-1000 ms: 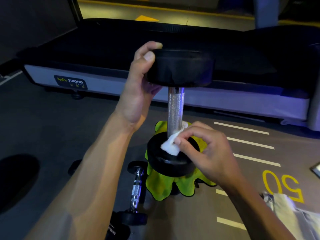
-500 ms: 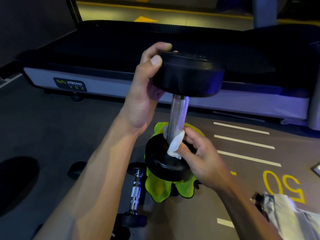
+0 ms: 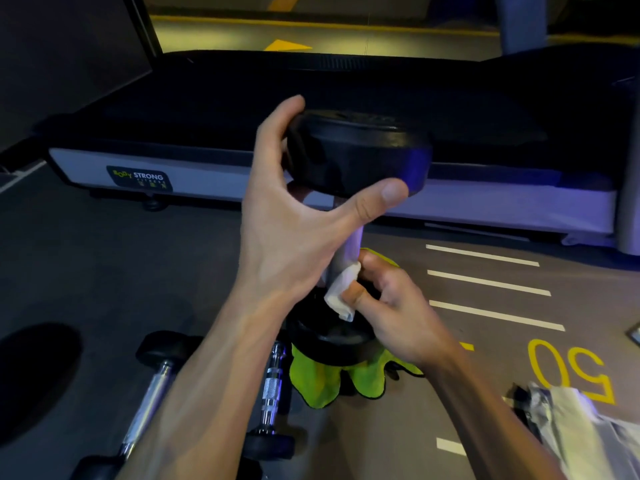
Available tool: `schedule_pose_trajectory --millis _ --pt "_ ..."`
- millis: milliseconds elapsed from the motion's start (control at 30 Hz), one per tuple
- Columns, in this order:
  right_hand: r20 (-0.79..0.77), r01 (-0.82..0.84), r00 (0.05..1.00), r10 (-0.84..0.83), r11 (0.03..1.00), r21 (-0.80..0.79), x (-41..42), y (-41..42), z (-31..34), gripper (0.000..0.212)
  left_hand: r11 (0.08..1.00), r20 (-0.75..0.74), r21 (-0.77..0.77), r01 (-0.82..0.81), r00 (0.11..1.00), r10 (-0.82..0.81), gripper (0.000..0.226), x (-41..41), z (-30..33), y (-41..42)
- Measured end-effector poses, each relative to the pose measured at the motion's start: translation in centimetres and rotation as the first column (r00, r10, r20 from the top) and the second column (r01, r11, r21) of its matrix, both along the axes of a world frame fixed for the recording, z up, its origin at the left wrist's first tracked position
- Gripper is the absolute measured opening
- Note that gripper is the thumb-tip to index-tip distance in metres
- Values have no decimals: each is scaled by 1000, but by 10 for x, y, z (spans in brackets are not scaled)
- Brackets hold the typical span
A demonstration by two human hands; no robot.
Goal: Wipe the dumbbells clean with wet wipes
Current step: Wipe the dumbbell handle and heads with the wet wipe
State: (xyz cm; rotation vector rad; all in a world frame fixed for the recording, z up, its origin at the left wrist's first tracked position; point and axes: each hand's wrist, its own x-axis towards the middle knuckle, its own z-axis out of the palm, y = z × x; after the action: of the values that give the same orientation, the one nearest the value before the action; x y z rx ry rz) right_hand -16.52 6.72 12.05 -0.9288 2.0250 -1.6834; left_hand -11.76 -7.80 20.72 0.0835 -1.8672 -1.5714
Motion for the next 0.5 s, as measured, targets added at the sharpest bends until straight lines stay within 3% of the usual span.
schedule_pose_trajectory --millis 200,300,500 --pt "-12 106 994 -108 987 -124 5 1 -11 19 985 -72 152 82 995 -72 104 -6 3 12" --pt "-30 155 986 -163 972 -179 6 7 -8 8 977 -106 159 140 987 -124 100 -8 9 15" --pt "-118 225 966 -231 972 -61 -4 23 1 19 937 -92 186 295 955 -283 91 -20 8 7"
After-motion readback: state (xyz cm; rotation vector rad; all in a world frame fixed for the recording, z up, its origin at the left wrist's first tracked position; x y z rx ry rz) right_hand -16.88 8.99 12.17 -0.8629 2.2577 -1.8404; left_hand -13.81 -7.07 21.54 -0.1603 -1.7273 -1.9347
